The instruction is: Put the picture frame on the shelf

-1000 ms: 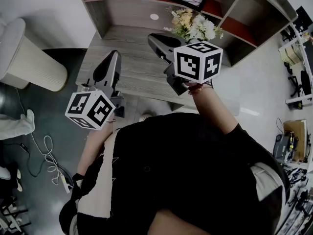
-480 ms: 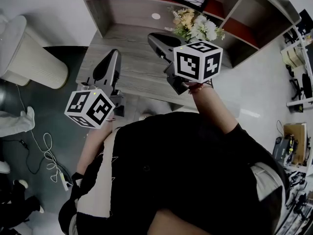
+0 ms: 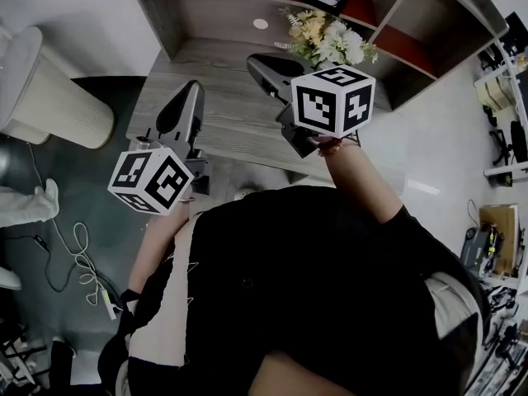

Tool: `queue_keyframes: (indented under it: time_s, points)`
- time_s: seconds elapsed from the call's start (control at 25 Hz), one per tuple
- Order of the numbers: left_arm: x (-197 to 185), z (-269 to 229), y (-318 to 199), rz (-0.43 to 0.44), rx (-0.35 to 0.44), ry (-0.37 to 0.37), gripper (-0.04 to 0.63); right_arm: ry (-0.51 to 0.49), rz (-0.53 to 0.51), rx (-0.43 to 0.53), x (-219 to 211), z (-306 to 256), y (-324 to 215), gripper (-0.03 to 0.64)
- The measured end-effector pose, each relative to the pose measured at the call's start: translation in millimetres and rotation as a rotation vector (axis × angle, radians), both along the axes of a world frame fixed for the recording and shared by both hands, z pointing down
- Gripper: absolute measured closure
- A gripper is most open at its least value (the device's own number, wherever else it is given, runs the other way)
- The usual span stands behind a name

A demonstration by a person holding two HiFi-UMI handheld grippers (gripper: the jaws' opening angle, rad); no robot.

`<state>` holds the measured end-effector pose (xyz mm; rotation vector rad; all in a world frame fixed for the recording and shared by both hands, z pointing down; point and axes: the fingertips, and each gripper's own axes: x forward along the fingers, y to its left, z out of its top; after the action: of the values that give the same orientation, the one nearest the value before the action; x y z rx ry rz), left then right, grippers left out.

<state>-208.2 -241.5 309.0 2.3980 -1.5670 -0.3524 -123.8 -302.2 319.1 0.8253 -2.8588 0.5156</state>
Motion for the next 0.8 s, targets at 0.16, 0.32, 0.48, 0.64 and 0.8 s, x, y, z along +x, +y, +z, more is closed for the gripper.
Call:
queue_keyframes:
  time_s: [0.16,0.32,0.48,0.64,0.8]
  points:
    - [2.6,-1.5,0.1,0.005,0.001,-0.003,0.586,0.023,0.023,0.04,5.0,-1.3,-1.5,0.612]
    - [3.2,-0.3,-1.6,0.008,-0.002,-0.006,0.586,0.009,0.03,0.083,6.7,-7.5,-2.3,0.612]
    - [4.6,-0.1,-5.2,0.015,-0.003,-0.007,0.586,0.009,0.002,0.105,0.6,-9.5,1.1,0.612]
    - [4.9,-1.1,-7.2,0.015,-0.002,-0.007,0.586,0.018,-0.018,0.111,-2.7,-9.2,1.9,0.612]
    - [4.2,0.4,-9.3,0.013,-0.005,-0.004,0.586,0.021,-0.022,0.112,-4.0,-8.4,0.6,0.612]
